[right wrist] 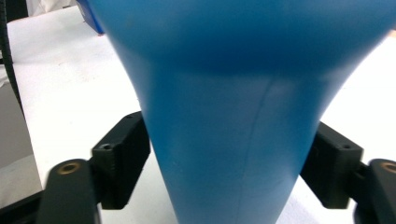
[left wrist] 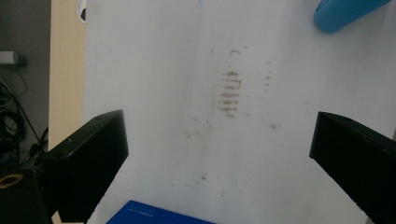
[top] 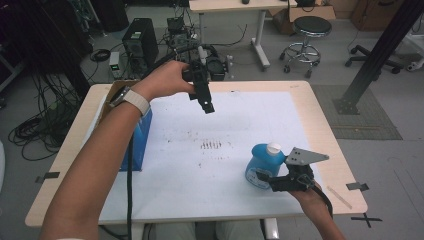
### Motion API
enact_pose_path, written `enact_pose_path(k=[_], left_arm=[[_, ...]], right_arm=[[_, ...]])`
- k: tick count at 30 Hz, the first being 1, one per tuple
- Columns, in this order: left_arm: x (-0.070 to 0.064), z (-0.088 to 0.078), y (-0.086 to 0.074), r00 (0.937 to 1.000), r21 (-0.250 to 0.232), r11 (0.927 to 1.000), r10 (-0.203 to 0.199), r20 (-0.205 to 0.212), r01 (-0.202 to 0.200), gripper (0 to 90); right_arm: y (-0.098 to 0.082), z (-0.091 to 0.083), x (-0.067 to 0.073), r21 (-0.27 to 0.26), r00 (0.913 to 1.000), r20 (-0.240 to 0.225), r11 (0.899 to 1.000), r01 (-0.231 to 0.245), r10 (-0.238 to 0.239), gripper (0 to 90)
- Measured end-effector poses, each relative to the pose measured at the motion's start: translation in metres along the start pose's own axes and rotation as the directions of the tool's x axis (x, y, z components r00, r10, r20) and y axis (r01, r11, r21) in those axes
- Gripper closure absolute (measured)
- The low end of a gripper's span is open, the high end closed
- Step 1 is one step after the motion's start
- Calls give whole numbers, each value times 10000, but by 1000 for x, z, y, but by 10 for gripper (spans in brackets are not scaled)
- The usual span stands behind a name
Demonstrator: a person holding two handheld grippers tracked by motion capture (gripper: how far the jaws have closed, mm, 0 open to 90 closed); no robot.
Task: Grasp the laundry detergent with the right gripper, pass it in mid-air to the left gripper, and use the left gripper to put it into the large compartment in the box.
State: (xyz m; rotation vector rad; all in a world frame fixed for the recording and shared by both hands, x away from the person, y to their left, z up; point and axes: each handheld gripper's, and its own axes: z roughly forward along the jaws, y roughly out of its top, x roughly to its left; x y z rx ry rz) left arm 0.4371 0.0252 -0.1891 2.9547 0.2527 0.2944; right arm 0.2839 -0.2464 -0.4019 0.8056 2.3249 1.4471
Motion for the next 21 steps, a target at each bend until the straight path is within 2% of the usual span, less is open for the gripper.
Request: enact_pose_path(k=[6,21], left_arm=[[0,0,0,10000,-6,10000,-14,12,14,49],[0,0,-1,10000,19,10000,-44,-24,44,49]], right_arm=[[0,0,0,2,10000,26,10000,58,-58,275],[-2,0,0,-143,9994,-28,9993,356,-356,430]])
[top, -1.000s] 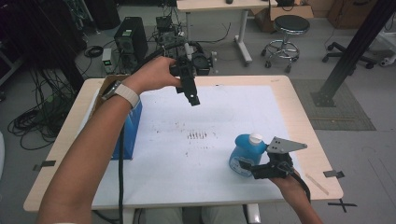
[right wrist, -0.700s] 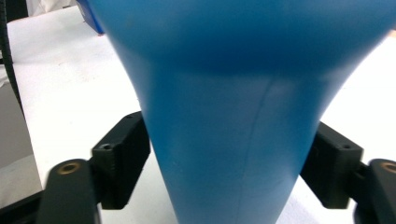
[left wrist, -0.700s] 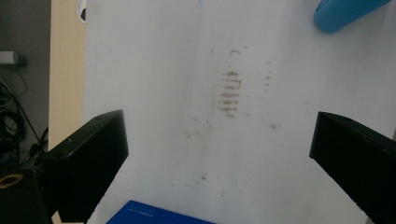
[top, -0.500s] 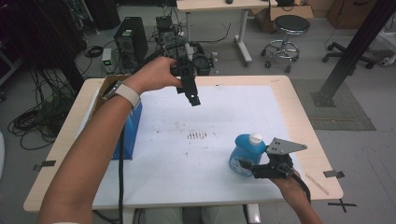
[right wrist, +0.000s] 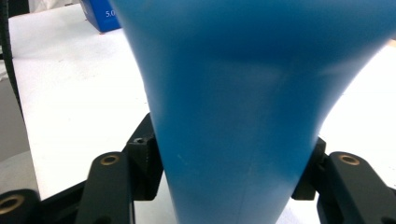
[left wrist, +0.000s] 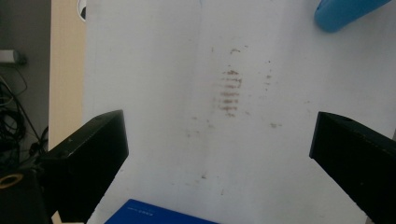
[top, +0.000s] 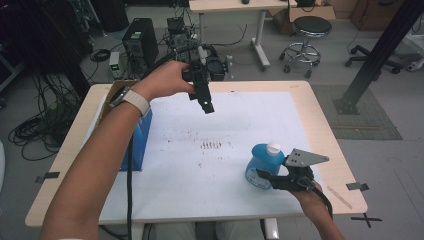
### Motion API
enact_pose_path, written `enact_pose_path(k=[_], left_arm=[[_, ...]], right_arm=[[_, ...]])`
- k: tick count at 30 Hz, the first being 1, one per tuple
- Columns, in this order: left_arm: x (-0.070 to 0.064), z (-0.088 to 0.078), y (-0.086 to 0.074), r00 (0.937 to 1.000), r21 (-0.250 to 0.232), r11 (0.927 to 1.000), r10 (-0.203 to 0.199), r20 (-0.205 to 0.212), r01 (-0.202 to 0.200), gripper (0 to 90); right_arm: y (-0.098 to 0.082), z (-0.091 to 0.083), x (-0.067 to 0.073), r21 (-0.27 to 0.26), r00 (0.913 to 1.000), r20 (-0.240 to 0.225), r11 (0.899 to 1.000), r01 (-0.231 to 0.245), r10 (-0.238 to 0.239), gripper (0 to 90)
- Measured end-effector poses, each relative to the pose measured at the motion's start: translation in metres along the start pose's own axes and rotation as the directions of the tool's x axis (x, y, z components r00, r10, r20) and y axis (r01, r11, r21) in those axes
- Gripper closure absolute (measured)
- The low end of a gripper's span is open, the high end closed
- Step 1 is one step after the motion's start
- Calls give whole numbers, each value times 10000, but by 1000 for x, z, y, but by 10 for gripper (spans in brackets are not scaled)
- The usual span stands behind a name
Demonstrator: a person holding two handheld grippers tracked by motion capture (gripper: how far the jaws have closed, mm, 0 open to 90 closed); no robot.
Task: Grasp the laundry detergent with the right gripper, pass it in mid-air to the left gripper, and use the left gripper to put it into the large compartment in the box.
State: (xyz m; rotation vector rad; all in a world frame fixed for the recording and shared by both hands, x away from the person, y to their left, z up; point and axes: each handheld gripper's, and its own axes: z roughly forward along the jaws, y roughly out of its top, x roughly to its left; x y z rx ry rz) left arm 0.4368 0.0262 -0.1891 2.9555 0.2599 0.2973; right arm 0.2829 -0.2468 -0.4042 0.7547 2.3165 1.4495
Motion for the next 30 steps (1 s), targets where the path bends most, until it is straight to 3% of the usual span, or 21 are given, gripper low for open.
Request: enact_pose_path(k=[9,18,30], left_arm=[[0,2,-4,10000,-12,10000,-75,64,75,50],[-6,-3,-4,9999,-127,9999,18,123,-16,51],[-26,-19,-8,9999,-208,9998,53,93,-51,56]], right_arm=[[0,-1,-2,-101,9994,-189,9995,298,-300,449],[4,-6,-5,-44,9988,-432,9998,215,-216,453],[25,-30,-8,69,9973,-604,9990,432,-427,453]])
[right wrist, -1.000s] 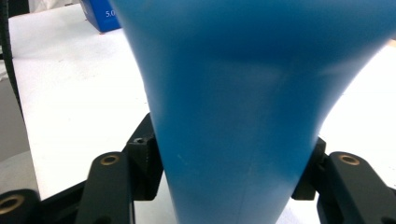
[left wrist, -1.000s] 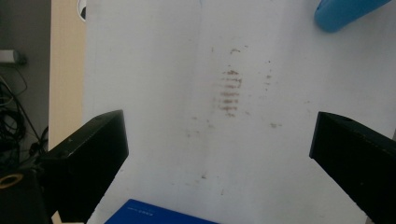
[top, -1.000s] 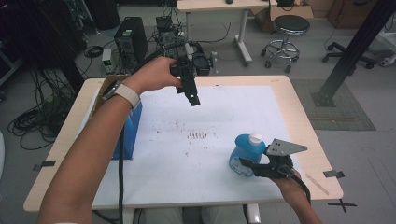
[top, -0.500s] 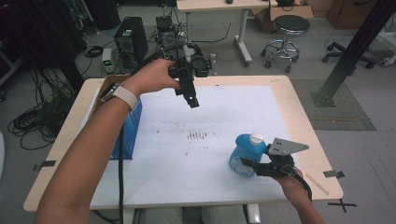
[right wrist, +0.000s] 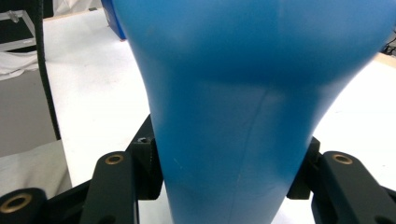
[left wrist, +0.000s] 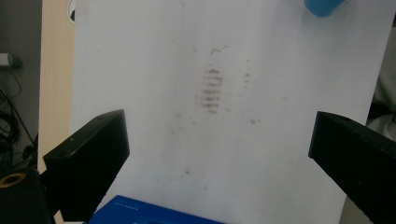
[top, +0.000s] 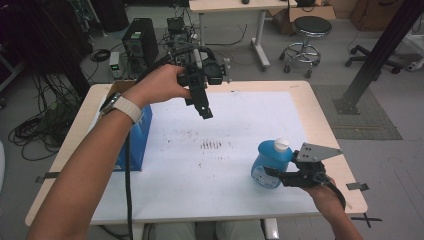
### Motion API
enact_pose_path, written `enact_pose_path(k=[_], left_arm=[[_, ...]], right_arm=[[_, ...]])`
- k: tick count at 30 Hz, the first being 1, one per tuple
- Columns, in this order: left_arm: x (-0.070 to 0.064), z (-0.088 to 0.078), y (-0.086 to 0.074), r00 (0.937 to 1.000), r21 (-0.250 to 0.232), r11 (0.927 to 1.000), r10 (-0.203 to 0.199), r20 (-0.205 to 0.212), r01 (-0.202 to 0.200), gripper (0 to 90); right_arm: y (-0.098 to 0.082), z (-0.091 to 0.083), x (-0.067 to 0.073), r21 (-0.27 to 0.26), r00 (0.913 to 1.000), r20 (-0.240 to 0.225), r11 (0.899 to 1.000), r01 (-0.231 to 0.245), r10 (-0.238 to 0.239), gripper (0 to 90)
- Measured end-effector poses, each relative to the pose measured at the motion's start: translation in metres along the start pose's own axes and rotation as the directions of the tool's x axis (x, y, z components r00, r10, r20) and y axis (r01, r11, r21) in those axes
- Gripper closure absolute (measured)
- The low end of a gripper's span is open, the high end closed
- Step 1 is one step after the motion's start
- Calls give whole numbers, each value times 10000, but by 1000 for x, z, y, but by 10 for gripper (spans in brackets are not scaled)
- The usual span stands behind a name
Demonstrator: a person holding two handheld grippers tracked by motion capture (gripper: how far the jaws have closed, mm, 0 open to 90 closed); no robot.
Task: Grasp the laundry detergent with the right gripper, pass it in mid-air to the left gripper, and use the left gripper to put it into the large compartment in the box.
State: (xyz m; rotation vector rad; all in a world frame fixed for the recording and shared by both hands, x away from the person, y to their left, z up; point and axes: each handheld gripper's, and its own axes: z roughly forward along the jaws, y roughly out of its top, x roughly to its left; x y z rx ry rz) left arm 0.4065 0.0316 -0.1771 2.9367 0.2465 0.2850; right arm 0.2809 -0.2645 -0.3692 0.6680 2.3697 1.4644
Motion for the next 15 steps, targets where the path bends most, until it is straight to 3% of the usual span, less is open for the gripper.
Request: enact_pose_path(k=[6,15], left_arm=[[-11,-6,0,10000,-58,10000,26,-38,-26,57],[-28,-19,-1,9997,-238,9997,21,258,-14,57]], right_arm=[[12,-8,1,88,9997,-124,9997,228,-227,453],[37,-12,4,162,9920,-1151,9984,548,-526,452]])
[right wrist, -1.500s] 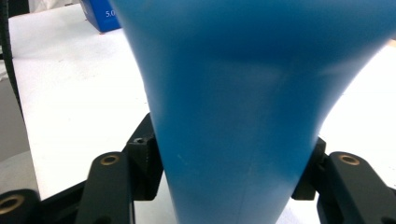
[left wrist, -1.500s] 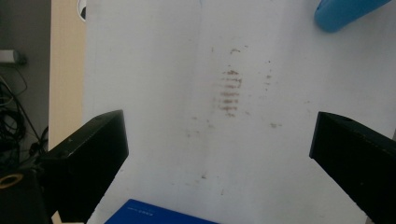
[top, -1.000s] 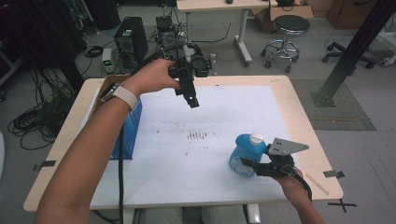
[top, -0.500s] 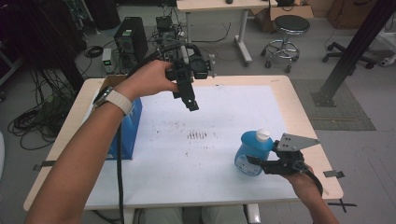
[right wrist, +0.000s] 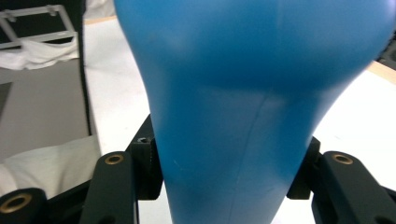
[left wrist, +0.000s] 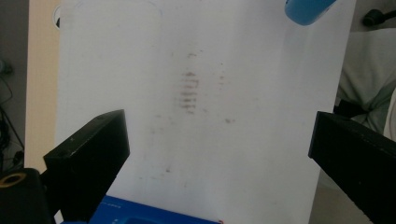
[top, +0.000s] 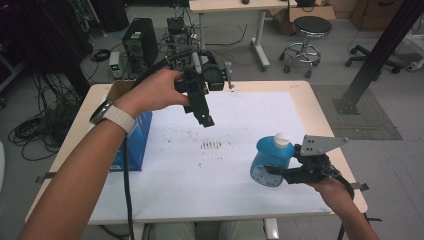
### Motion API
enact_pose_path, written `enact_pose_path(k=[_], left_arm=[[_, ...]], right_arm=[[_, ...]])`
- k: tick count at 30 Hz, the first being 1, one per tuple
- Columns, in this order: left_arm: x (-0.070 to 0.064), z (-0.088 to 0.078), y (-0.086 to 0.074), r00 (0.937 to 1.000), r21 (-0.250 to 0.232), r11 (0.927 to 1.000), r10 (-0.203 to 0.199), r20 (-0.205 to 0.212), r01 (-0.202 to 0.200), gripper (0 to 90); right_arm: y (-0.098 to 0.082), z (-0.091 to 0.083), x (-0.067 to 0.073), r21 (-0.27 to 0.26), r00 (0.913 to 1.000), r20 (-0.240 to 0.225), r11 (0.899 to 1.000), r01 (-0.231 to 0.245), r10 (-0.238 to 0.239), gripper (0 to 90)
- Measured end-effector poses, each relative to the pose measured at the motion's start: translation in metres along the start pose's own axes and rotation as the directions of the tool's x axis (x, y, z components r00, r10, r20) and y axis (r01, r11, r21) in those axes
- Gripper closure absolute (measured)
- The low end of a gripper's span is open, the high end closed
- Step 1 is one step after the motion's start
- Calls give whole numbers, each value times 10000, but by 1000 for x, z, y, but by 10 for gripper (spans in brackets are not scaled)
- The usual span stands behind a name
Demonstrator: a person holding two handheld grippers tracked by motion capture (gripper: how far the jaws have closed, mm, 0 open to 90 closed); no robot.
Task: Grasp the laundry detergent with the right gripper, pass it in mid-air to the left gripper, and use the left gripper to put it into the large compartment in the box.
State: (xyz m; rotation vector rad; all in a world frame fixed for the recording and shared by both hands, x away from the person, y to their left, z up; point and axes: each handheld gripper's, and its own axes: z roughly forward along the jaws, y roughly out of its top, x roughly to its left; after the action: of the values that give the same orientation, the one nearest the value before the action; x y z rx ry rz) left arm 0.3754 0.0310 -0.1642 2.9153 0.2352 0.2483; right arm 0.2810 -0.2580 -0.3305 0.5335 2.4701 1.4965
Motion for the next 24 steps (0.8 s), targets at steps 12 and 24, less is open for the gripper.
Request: enact_pose_path(k=[12,24], left_arm=[[-12,-5,-11,9995,-233,9997,-67,307,74,57],[-20,-18,-19,9979,-709,9973,-120,630,165,57]], right_arm=[[29,16,-5,168,9932,-1090,9989,430,-409,451],[51,43,-8,208,9727,-2141,9951,965,-898,450]])
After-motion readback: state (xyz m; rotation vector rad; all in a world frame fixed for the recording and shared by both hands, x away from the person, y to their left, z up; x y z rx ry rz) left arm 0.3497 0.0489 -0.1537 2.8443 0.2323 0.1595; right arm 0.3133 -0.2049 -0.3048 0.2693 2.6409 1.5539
